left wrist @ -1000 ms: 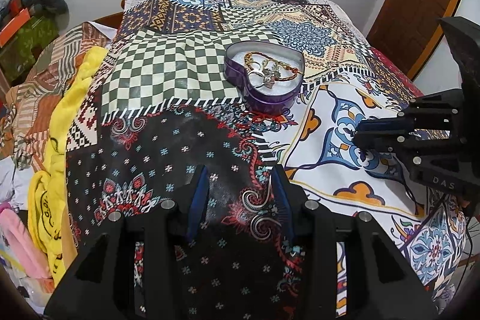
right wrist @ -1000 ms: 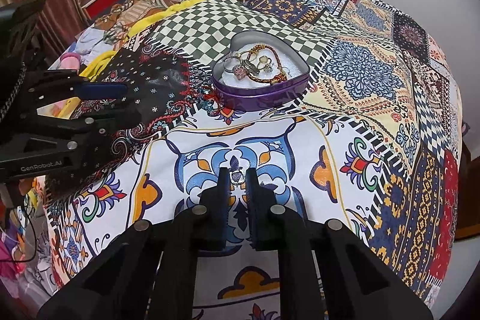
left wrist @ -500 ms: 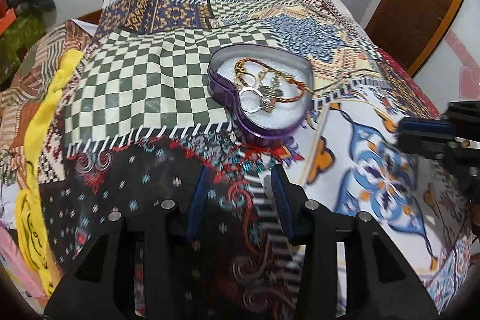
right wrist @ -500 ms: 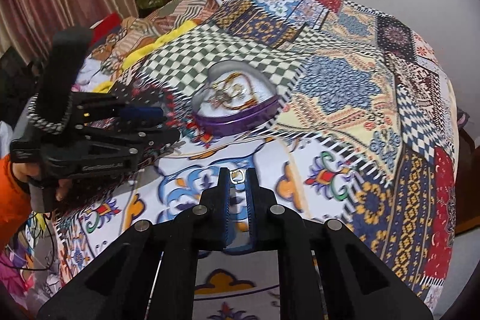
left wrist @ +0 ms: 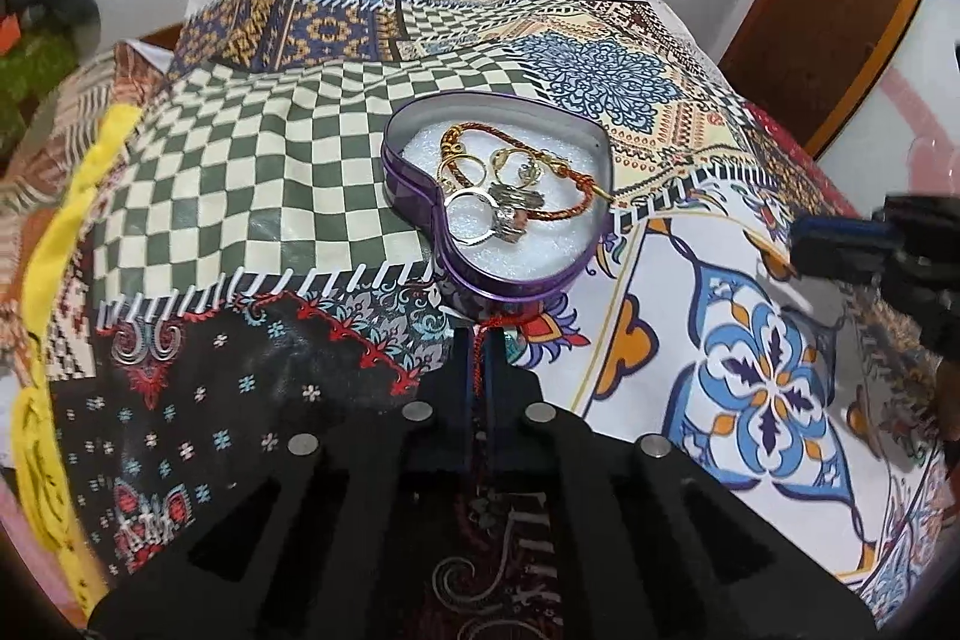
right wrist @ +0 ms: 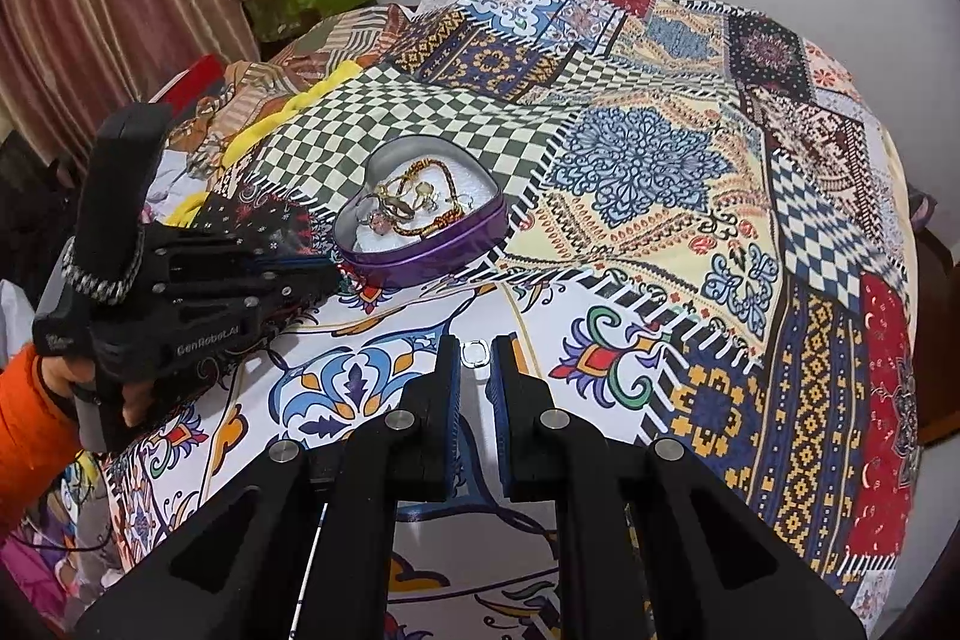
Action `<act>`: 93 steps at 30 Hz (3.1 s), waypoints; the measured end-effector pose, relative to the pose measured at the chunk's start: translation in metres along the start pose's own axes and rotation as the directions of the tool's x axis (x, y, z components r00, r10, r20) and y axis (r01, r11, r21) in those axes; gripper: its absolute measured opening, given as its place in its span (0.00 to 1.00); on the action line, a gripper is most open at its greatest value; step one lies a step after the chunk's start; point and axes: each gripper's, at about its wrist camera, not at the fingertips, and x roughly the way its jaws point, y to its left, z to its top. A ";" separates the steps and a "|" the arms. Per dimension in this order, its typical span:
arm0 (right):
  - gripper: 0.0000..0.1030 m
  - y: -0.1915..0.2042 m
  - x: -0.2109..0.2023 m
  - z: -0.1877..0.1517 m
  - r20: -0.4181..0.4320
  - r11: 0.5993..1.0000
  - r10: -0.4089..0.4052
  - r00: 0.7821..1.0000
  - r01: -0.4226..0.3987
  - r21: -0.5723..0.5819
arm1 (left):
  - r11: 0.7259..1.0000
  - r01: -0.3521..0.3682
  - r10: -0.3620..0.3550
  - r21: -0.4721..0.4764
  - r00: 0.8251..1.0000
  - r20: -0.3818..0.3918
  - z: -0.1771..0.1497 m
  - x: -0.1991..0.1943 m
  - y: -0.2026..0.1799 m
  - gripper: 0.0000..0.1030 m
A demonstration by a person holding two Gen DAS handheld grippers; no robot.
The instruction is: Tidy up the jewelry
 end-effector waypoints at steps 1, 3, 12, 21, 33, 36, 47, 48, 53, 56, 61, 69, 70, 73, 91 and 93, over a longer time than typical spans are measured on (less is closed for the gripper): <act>0.09 0.000 -0.001 0.000 0.004 1.000 -0.002 1.000 0.002 0.000 | 1.000 -0.001 0.001 0.004 1.000 0.001 -0.001 -0.002 -0.001 0.00; 0.09 0.001 -0.004 0.001 0.012 1.000 0.000 1.000 0.000 0.003 | 1.000 -0.007 0.007 0.011 1.000 0.014 -0.003 -0.010 -0.003 0.00; 0.09 0.010 -0.024 0.007 0.059 1.000 -0.001 0.998 0.001 -0.009 | 1.000 -0.022 0.022 0.000 0.993 0.113 -0.001 -0.064 -0.002 0.00; 0.09 0.015 -0.031 0.023 0.106 1.000 0.012 0.994 -0.011 -0.006 | 0.999 -0.032 0.030 0.011 0.980 0.195 0.011 -0.095 -0.005 0.00; 0.09 0.013 -0.018 0.044 0.129 1.000 0.028 0.991 -0.027 -0.010 | 1.000 -0.019 0.014 0.015 0.966 0.258 0.040 -0.095 -0.008 0.00; 0.09 0.012 -0.011 0.050 0.128 1.000 0.018 0.992 -0.016 -0.018 | 1.000 -0.014 0.009 0.017 0.964 0.267 0.049 -0.092 -0.010 0.00; 0.09 0.003 0.015 0.064 0.091 1.000 0.014 0.996 -0.012 -0.020 | 0.999 0.006 -0.016 0.038 0.965 0.262 0.078 -0.067 -0.016 0.00; 0.09 0.003 0.017 0.065 0.090 1.000 0.012 0.996 -0.011 -0.020 | 0.999 0.013 -0.021 0.034 0.968 0.252 0.081 -0.061 -0.015 0.00; 0.09 0.003 0.026 0.067 0.075 1.000 0.008 0.997 -0.005 -0.029 | 0.999 0.043 -0.043 0.005 0.979 0.200 0.085 -0.036 -0.009 0.00; 0.09 0.003 0.033 0.067 0.065 0.999 0.009 0.998 -0.007 -0.032 | 0.998 0.068 -0.065 -0.011 0.984 0.167 0.084 -0.025 -0.006 0.00; 0.09 0.002 0.042 0.066 0.046 0.999 0.016 0.999 -0.014 -0.036 | 0.999 0.042 -0.042 0.005 0.986 0.161 0.082 -0.023 -0.005 0.02; 0.09 0.012 0.060 0.066 -0.006 0.997 0.041 0.999 -0.041 -0.060 | 0.998 -0.049 0.045 0.026 0.989 0.143 0.066 -0.028 0.007 0.25; 0.09 0.013 0.061 0.065 -0.009 0.997 0.041 0.999 -0.041 -0.063 | 0.998 -0.054 0.051 0.022 0.989 0.140 0.063 -0.029 0.010 0.28; 0.09 0.017 0.065 0.064 -0.016 0.996 0.037 0.999 -0.038 -0.080 | 0.998 -0.062 0.062 -0.002 0.989 0.133 0.055 -0.031 0.020 0.32; 0.36 0.039 0.048 0.061 0.039 0.980 -0.065 0.997 0.071 -0.187 | 0.995 -0.072 0.080 -0.065 0.989 0.127 0.035 -0.046 0.032 0.32; 0.36 0.039 0.040 0.061 0.052 0.980 -0.073 0.996 0.081 -0.182 | 0.995 -0.074 0.082 -0.062 0.987 0.138 0.034 -0.055 0.029 0.32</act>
